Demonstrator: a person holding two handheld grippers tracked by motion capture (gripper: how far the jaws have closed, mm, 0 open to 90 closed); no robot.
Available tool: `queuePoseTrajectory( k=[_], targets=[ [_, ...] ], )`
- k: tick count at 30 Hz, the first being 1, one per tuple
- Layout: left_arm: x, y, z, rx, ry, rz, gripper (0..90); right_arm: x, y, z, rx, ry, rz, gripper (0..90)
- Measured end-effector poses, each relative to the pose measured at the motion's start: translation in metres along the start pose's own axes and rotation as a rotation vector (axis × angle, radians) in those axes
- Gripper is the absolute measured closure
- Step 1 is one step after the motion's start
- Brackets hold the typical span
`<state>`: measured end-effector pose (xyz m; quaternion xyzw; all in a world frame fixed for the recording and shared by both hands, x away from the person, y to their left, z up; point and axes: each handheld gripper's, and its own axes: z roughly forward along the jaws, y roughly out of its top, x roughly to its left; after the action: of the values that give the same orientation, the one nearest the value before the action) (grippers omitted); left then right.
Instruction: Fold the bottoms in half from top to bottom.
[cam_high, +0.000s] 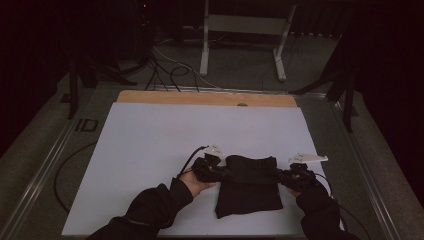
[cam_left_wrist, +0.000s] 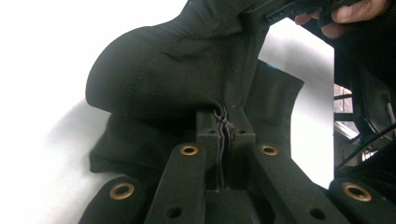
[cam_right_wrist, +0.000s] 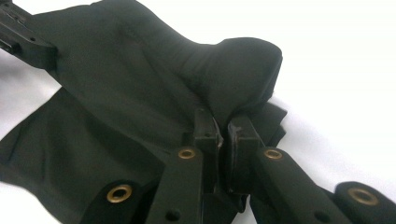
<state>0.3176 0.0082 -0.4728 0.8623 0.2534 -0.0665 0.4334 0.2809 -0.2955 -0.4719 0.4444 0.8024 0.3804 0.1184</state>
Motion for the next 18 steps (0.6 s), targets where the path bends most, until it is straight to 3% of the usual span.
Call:
queuePoseTrajectory(
  k=[18],
  targets=[
    [-0.014,-0.020,0.001,0.024,0.021,-0.006,87.1,0.008,-0.015,0.002,0.033,0.022,-0.001,85.0]
  ],
)
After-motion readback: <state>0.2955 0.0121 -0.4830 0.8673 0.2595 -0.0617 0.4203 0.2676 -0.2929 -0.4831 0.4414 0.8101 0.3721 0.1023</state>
